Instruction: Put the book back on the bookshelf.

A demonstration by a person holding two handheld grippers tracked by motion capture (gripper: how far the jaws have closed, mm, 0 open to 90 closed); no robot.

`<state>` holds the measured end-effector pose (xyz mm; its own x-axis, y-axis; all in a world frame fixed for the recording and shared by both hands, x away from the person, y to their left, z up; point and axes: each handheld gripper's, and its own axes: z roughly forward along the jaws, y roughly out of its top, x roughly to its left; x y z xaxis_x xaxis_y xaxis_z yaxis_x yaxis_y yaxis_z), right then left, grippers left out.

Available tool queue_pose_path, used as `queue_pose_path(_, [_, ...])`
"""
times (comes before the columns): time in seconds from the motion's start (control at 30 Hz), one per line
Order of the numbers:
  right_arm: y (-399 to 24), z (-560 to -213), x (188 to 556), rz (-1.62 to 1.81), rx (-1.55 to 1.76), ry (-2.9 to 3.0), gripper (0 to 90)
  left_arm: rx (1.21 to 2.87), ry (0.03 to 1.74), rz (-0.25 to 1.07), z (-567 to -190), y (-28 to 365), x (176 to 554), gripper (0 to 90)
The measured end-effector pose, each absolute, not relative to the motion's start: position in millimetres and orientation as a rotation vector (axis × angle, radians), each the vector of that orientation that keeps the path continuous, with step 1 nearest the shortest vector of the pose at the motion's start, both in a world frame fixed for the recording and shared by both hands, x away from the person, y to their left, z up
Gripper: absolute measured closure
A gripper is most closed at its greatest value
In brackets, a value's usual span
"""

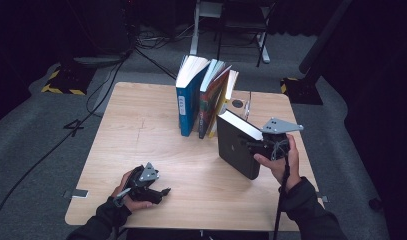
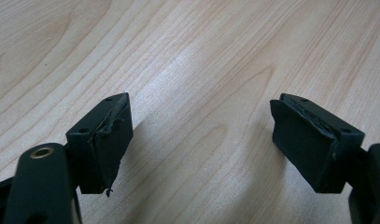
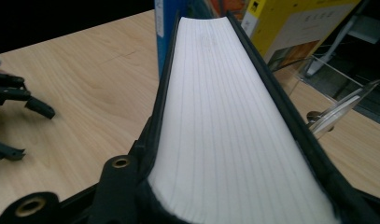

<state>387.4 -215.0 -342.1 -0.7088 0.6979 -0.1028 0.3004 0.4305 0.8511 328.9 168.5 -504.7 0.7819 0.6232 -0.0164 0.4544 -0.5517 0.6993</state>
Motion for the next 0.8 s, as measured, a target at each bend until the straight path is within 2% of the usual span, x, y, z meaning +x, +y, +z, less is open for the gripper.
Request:
queue_pose_path(0.47, [-207.0, -331.8, 407.8, 1.152, 1.043, 2.033, 53.7, 2.257, 0.777, 0.300, -504.7, 167.9, 327.9, 20.9])
queue_pose_path(0.8, [-214.1, -338.8, 401.0, 1.189, 1.088, 1.988, 53.6, 2.261, 0.761, 0.289, -504.8, 167.0, 329.1, 20.3])
